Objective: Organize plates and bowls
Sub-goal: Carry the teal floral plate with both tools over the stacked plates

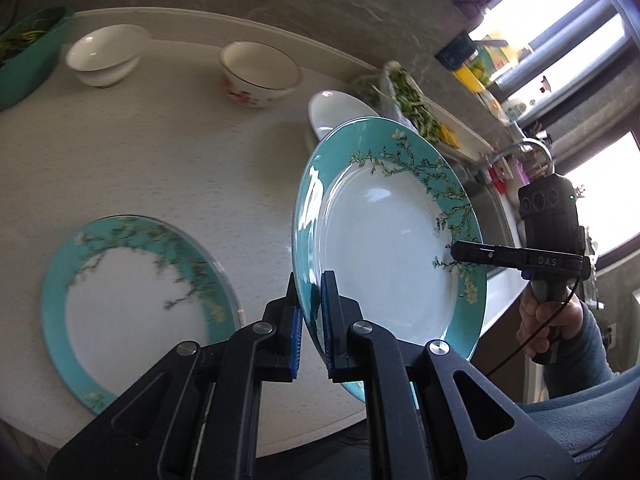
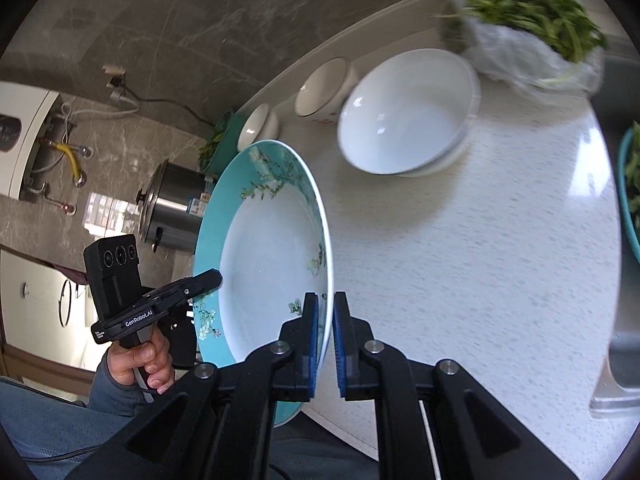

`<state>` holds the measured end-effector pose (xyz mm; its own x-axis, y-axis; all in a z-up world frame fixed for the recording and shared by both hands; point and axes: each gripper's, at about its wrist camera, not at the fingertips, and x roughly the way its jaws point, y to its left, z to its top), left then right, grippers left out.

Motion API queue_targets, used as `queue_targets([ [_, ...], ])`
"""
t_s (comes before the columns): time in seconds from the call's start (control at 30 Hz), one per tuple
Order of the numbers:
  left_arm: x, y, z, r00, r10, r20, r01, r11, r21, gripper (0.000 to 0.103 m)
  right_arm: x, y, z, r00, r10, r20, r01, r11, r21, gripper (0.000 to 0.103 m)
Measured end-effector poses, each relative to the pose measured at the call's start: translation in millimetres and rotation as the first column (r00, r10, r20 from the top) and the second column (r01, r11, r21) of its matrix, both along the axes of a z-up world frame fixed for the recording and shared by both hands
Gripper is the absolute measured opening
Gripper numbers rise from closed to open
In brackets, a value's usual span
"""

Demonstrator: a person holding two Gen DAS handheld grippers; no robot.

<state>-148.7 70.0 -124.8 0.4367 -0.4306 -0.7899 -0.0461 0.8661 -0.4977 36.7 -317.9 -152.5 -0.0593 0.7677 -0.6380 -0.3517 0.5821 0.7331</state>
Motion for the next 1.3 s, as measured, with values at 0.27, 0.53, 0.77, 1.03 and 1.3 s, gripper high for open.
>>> queue_targets([
  [0.27,-43,77,11,0.992,0.126,0.002,-0.126,0.992,0.022,0.007,-4,76,6,0.991,0.131,0.011,-0.131,0.991,0.017,0.012],
  [0.53,-79,134,3,0.973,0.230,-0.031,-0.229,0.973,0.038,0.009,-16,137,1,0.972,0.235,0.007,-0.235,0.972,0.009,0.013],
  [0.77,-99,164,-29,0.958,0.273,-0.088,-0.269,0.962,0.053,0.011,-26,171,-24,0.959,0.282,-0.023,-0.283,0.959,-0.030,0.013],
  [1.03,-106,180,-68,0.952,0.271,-0.143,-0.261,0.961,0.089,0.014,-35,193,-48,0.953,0.300,-0.043,-0.303,0.948,-0.094,0.013],
  [1.3,-95,174,-89,0.955,0.252,-0.154,-0.235,0.964,0.122,0.015,-37,198,-58,0.955,0.294,-0.044,-0.298,0.946,-0.127,0.013],
])
